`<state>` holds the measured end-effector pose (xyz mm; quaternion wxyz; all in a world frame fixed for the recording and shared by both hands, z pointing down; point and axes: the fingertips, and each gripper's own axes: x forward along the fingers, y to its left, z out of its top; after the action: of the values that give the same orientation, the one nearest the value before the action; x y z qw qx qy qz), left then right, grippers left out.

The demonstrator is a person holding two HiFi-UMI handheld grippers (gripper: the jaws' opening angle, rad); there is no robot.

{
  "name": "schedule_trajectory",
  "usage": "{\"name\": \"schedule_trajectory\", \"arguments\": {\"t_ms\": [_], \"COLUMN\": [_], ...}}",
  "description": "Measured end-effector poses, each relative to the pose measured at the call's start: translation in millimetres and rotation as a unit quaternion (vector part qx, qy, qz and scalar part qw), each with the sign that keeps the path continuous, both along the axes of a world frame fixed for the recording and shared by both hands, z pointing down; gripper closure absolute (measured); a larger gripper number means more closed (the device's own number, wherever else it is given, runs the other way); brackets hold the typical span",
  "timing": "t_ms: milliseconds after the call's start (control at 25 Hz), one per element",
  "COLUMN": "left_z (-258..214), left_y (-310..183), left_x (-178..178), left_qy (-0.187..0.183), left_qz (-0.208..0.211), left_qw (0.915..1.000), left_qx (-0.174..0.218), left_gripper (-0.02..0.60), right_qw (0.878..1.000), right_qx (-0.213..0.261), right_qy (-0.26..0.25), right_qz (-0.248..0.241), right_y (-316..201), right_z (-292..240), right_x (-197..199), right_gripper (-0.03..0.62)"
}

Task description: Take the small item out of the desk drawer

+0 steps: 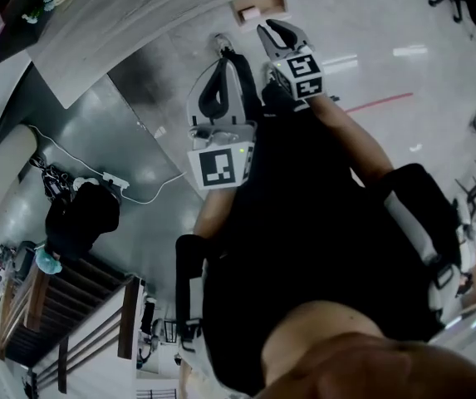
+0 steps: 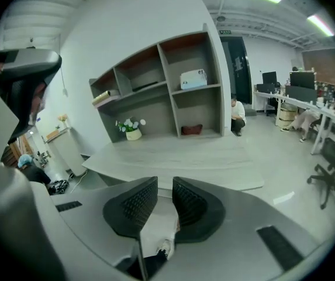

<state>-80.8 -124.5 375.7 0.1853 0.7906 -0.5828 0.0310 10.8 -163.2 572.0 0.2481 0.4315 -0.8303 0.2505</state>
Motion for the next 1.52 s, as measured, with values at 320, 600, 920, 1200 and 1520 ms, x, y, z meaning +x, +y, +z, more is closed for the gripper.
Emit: {"name": "schedule_trajectory", "arguments": {"t_ms": [320, 600, 920, 1200, 1520], "left_z": [16.8, 35.5, 55.8, 85.5, 98.8], "left_y": [-28.8, -47.5, -59.3, -61.6, -57.5], "left_x": [-11.7, -14.3, -19.4, -29.2, -32.9], "left_qy": [0.009, 0.015, 0.024, 0.03, 0.032], "left_qz": [0.005, 0.011, 0.002, -0.009, -0.008], "left_qw": [0.9998, 0.9994, 0.9987, 0.9976, 0.9965], "left_qx": [-0.017, -0.031, -0.045, -0.062, -0.078], "left_gripper": [0.583, 0.583, 0.583, 0.583, 0.583], "right_qw": [0.995, 0.979, 0.966, 0.956, 0.952], "right_qx": [-0.088, -0.179, -0.222, -0.246, -0.245], "right_qy": [0.051, 0.095, 0.131, 0.156, 0.179], "right_qz": [0.009, 0.025, 0.033, 0.029, 0.027], "right_y": [-18.0, -9.1, -11.1, -15.3, -21.6], "right_z": [100.0, 181.0, 245.5, 300.5, 331.7], "right_x": [4.8, 17.1, 23.1, 15.7, 20.5], "right_gripper": [0.48, 0.439, 0.399, 0.384, 0.374]}}
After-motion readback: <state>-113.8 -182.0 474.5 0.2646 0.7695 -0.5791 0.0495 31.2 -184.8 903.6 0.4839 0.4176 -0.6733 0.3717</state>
